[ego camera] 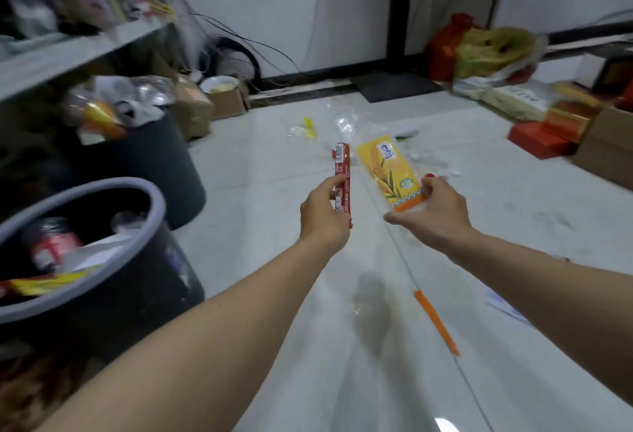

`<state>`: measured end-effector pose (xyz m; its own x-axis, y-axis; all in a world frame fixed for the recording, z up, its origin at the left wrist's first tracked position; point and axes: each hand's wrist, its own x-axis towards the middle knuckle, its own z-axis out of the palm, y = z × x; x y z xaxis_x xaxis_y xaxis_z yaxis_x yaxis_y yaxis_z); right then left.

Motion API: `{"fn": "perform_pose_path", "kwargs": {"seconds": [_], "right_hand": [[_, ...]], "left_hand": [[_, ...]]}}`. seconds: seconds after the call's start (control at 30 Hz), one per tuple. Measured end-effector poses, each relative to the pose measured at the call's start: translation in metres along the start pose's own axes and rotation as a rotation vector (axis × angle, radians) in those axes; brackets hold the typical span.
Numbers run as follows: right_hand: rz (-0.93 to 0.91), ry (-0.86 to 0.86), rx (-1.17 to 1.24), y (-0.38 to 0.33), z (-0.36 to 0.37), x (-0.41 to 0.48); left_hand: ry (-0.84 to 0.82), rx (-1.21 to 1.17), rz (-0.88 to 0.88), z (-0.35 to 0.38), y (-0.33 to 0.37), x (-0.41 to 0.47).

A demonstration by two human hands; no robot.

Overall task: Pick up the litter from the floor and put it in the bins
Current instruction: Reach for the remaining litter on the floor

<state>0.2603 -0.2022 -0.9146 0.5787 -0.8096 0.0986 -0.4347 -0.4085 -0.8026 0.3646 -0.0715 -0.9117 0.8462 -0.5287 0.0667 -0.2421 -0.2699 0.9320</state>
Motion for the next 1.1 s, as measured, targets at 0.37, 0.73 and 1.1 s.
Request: {"fn": "perform_pose_path", "kwargs": {"seconds": [0.37,0.73,1.1], "right_hand": [[-0.051,-0.208,0.279,-0.119,0.107,-0.042],[-0.099,-0.354,0.289,-0.157,0.163,-0.077],[-0.092,-0.366,0.296,-0.165,0.176,-0.087]], "left_hand": [[0.361,0.035,0.017,-0.166,-0.005,0.008],[0.538,0.224,-0.112,-0.273,-0.049,-0.005],[0.456,0.313,-0.215,-0.288,-0.074,-0.015]]}}
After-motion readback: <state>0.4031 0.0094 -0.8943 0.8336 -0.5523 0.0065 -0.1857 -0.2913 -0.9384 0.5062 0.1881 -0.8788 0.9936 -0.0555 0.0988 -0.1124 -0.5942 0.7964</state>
